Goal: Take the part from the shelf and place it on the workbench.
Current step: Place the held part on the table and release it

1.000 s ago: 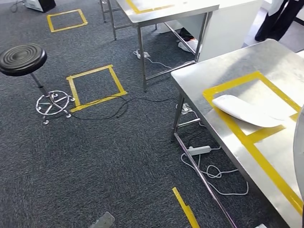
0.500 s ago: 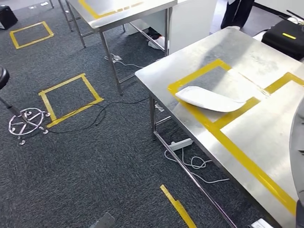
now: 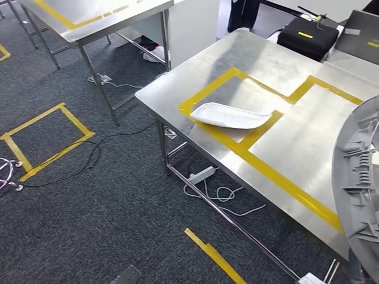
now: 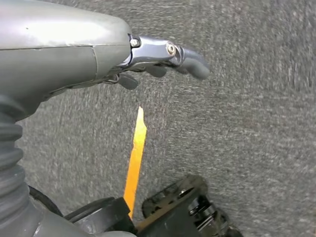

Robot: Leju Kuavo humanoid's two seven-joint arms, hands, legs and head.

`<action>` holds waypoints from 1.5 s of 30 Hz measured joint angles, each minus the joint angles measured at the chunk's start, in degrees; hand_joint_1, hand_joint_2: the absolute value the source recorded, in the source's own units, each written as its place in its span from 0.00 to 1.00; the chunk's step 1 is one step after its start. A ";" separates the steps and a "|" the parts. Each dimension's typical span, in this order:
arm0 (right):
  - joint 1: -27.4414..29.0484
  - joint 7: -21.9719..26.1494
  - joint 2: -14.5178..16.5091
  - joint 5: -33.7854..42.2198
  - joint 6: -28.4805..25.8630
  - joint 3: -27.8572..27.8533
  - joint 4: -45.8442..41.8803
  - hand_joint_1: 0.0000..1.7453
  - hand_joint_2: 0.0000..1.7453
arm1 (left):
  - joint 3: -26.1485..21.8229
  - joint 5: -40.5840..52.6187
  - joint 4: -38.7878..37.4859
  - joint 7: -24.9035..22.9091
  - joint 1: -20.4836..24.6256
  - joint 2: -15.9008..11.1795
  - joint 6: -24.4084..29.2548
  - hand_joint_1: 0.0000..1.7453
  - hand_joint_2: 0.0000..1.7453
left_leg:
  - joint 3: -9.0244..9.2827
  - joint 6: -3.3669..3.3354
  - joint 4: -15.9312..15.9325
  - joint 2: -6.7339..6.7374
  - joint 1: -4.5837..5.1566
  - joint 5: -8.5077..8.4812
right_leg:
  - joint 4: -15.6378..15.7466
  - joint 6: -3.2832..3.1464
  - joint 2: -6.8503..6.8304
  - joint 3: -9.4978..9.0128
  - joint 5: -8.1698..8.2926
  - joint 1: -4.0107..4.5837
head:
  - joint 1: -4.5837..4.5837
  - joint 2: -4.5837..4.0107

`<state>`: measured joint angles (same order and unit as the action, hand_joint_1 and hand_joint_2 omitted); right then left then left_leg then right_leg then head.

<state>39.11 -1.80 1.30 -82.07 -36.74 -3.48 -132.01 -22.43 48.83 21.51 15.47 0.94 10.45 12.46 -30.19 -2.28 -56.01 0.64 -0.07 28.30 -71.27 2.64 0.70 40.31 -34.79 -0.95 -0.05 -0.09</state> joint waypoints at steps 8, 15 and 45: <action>0.08 -5.47 -4.44 -2.37 -0.05 3.47 0.96 1.00 1.00 | -0.05 -0.01 0.00 0.09 0.13 -0.13 0.40 0.00 1.00 | 1.81 2.15 -0.60 5.42 0.27 2.17 | 13.39 -0.41 -5.36 -8.10 5.55 -0.11 | 0.00 0.00; 0.27 -7.18 -6.16 -3.08 -0.05 5.36 1.21 1.00 1.00 | -0.06 -0.10 -0.05 0.19 0.38 -0.16 0.75 0.00 1.00 | -5.28 3.29 -15.34 0.34 -0.25 8.11 | 13.56 -2.62 -0.22 -9.73 4.58 -0.15 | -0.49 0.00; -0.22 -11.21 -11.02 -3.89 0.08 8.97 2.87 1.00 1.00 | -0.10 -0.29 -1.74 1.76 0.86 -1.07 1.31 0.00 1.00 | -1.90 2.74 -13.11 0.19 0.34 10.27 | 12.95 -2.34 -1.05 -6.46 6.98 -0.14 | -0.50 0.00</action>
<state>38.89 -13.02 -9.71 -85.96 -36.65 5.50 -129.13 -22.53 48.54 19.77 17.24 1.79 9.38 13.78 -32.09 0.46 -69.13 0.83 0.27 38.57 -58.32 0.29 -0.34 33.84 -27.81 -1.09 -0.56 -0.09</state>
